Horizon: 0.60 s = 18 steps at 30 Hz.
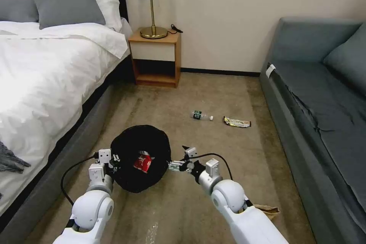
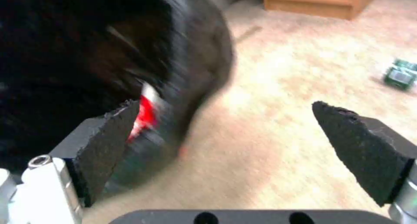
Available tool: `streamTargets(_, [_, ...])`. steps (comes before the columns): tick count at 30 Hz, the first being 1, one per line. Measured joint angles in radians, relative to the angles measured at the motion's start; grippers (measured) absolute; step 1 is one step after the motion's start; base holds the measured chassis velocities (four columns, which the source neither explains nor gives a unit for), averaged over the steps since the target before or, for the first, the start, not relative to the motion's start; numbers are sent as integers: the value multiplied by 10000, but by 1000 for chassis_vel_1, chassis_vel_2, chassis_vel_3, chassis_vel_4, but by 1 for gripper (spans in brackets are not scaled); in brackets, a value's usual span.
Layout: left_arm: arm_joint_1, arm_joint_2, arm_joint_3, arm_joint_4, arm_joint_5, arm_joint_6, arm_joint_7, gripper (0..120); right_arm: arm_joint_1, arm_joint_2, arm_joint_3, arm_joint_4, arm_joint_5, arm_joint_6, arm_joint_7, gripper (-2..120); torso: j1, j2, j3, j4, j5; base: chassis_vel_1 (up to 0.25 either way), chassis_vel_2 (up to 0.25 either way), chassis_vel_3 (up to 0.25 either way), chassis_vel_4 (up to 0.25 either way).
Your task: Pick up the trash bin, then pick up the garbage on the floor and place it into the trash bin.
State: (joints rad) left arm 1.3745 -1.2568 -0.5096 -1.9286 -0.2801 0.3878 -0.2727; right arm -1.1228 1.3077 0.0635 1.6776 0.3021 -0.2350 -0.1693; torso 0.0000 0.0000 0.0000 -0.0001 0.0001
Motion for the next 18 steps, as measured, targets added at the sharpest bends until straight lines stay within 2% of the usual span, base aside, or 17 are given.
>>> streamTargets(14, [284, 275, -432, -24, -3, -123, 151, 0, -1, -342, 746, -1640, -920, 392, -38, 100, 0, 0, 0, 0, -1, 0, 0, 0, 0])
streamTargets(18, [261, 346, -522, 69, -25, -146, 178, 0, -91, -708, 941, -1924, -1174, 310, 27, 100, 0, -1, 0, 2, 0, 0, 0, 0, 0])
